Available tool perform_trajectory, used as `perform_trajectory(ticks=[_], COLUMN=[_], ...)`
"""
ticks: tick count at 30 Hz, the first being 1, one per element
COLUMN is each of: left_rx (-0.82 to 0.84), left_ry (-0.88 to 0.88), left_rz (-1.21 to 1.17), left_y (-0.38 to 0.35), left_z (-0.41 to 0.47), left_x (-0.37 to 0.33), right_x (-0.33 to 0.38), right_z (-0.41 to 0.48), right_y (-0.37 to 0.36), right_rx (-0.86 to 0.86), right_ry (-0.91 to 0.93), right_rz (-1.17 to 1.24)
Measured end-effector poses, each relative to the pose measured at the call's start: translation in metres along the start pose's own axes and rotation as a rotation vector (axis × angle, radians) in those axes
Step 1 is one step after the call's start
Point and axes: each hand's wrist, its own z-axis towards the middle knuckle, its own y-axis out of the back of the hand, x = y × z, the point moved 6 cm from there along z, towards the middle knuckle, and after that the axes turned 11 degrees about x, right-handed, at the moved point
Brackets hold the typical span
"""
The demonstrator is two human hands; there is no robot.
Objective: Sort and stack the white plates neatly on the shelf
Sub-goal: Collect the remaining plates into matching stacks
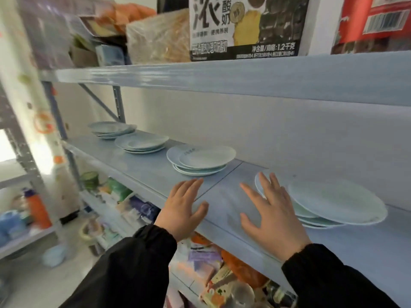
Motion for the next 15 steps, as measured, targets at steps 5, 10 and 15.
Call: perform_trajectory(ticks=[5,10,15], left_rx=[-0.065,-0.069,-0.051], left_ry=[0.126,0.147,0.101], left_rz=[-0.005,-0.028,-0.105], left_y=[0.032,0.044,0.05], left_z=[-0.036,-0.033,-0.008], left_x=[0.04,0.084,0.131], right_x=[0.046,0.071,0.084], right_z=[0.019,0.046,0.083], right_y=[-0.016,-0.031,-0.047], right_rx=[0.035,0.06,0.029], right_ry=[0.103,0.111,0.017], right_rz=[0.013,0.028,0.054])
